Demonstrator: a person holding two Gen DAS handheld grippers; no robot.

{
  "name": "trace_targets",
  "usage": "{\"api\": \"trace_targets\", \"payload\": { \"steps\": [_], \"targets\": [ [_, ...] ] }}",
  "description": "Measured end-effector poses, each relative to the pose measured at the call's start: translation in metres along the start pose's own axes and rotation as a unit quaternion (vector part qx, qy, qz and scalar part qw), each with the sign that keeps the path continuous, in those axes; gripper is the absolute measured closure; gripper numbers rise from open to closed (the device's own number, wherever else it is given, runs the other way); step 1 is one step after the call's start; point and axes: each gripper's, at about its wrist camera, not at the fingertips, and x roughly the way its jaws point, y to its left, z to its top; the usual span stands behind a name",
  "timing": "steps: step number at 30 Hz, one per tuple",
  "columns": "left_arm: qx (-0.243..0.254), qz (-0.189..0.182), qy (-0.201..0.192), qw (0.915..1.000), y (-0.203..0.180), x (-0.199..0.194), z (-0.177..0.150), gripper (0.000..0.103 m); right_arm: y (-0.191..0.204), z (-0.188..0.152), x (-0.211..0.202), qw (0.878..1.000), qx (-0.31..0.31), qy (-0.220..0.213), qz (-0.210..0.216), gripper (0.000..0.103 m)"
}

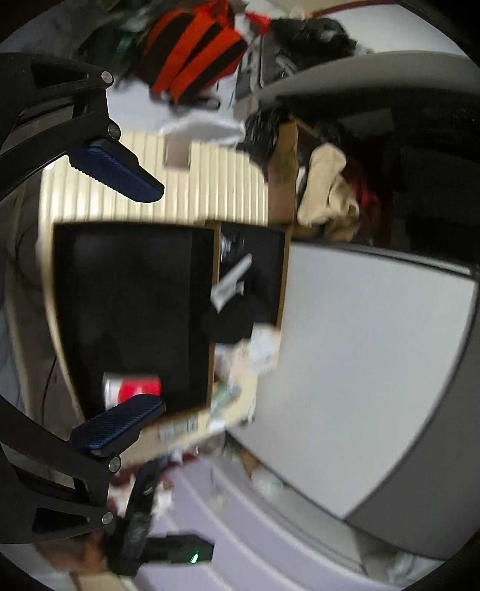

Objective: Organize soft objects
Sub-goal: 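Carry the white sheet with the left gripper into the Face-pack compartment, release, then lower the right gripper onto the red tissue pack and grasp it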

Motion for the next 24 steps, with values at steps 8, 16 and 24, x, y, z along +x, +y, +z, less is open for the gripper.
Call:
{"api": "trace_targets", "payload": {
  "steps": [8,16,24],
  "targets": [
    [-0.002,-0.018,0.015,0.9997,0.029,0.047,0.028,0.0,0.028,-0.023,0.043,0.988,-0.079,0.076,-0.109,0.005],
    [-0.107,-0.038,0.077,0.9906,0.074,0.089,0.024,0.0,0.048,-0.022,0.095,0.967,-0.125,0.134,-0.177,0.031],
    [-0.125,-0.037,0.053,0.99,0.082,0.072,0.031,0.0,0.046,-0.021,0.147,0.912,-0.19,0.208,-0.3,0.031]
  ]
}}
